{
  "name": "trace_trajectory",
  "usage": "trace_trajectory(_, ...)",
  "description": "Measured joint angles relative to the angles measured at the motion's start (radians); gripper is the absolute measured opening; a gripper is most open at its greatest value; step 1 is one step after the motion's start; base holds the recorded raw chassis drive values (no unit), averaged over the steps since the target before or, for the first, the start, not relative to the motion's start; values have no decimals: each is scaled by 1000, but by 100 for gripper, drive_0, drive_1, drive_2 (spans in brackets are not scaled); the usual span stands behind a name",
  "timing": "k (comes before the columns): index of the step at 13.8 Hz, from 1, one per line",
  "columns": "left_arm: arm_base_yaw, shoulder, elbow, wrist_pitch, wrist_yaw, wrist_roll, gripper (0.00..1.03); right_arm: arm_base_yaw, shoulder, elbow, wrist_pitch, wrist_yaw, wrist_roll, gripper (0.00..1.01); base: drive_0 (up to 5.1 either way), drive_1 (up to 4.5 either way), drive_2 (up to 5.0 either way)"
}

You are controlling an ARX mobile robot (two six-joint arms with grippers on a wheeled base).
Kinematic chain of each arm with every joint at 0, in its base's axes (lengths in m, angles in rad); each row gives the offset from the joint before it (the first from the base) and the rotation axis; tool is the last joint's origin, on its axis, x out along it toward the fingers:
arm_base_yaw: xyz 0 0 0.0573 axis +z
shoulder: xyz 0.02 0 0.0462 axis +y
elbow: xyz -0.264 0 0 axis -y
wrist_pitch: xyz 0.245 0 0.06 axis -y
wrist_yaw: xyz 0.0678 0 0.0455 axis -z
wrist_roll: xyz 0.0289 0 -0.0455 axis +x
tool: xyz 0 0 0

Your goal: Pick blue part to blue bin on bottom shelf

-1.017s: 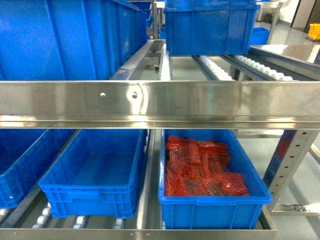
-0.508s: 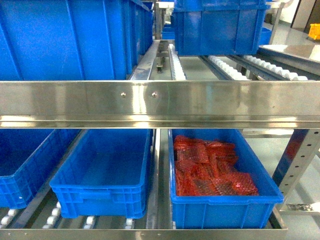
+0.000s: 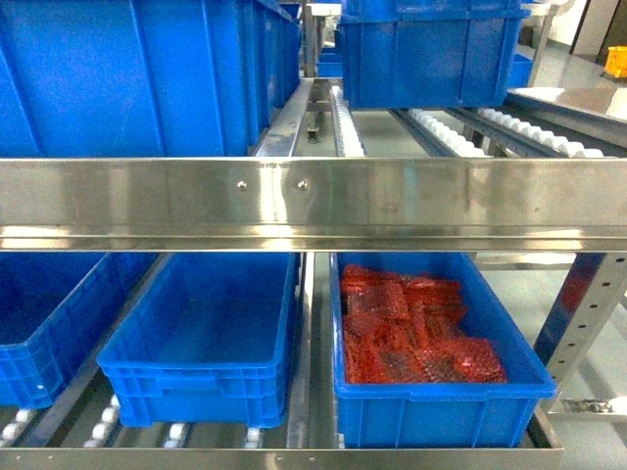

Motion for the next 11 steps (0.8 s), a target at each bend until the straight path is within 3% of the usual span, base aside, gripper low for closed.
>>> trace_trajectory(11, 0, 0, 0, 0, 0, 0, 44, 0, 0, 0, 0, 2, 1, 98, 0, 0, 0)
